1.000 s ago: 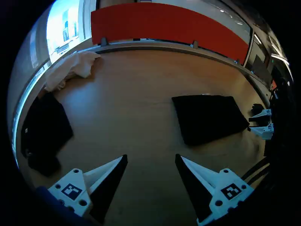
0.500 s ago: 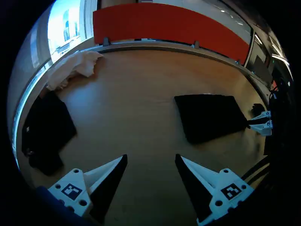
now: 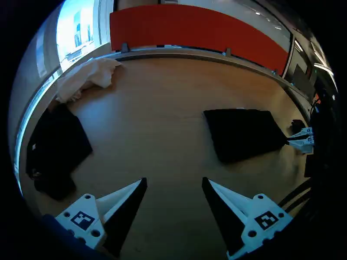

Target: Fold towel

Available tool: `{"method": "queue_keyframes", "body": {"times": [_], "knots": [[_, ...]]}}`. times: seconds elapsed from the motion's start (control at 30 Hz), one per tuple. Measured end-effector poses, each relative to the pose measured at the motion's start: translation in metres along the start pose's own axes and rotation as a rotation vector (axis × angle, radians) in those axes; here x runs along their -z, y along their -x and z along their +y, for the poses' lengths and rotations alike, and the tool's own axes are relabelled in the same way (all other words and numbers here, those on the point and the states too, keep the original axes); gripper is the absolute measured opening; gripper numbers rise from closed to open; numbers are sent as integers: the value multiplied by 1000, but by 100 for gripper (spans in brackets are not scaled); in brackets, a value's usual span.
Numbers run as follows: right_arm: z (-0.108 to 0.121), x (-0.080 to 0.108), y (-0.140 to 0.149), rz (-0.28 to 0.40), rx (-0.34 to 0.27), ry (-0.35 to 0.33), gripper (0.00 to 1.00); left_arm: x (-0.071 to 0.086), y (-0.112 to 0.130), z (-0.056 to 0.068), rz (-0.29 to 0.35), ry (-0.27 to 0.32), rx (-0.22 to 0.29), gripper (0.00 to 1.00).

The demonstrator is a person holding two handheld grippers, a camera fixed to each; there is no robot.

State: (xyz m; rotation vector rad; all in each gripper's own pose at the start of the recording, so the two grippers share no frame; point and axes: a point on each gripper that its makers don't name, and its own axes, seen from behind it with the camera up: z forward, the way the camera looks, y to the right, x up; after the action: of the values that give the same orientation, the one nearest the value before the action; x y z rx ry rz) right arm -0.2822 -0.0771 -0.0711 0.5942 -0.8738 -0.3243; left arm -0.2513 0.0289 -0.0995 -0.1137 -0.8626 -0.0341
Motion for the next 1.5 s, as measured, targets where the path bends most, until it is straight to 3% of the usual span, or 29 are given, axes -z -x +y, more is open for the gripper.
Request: {"method": "queue_keyframes", "body": {"times": [0.47, 0.8, 1.27, 1.5], "knots": [[-1, 17, -70, 99, 91, 11, 6, 8, 1, -3, 13, 1, 17, 94], [-16, 17, -130, 170, 176, -6, 6, 14, 2, -5, 22, 0, 31, 94], [-31, 11, -153, 188, 224, -31, 6, 22, 3, -12, 30, -2, 36, 94], [-56, -2, -173, 195, 272, -79, 6, 31, 0, -14, 46, -2, 40, 94]]}}
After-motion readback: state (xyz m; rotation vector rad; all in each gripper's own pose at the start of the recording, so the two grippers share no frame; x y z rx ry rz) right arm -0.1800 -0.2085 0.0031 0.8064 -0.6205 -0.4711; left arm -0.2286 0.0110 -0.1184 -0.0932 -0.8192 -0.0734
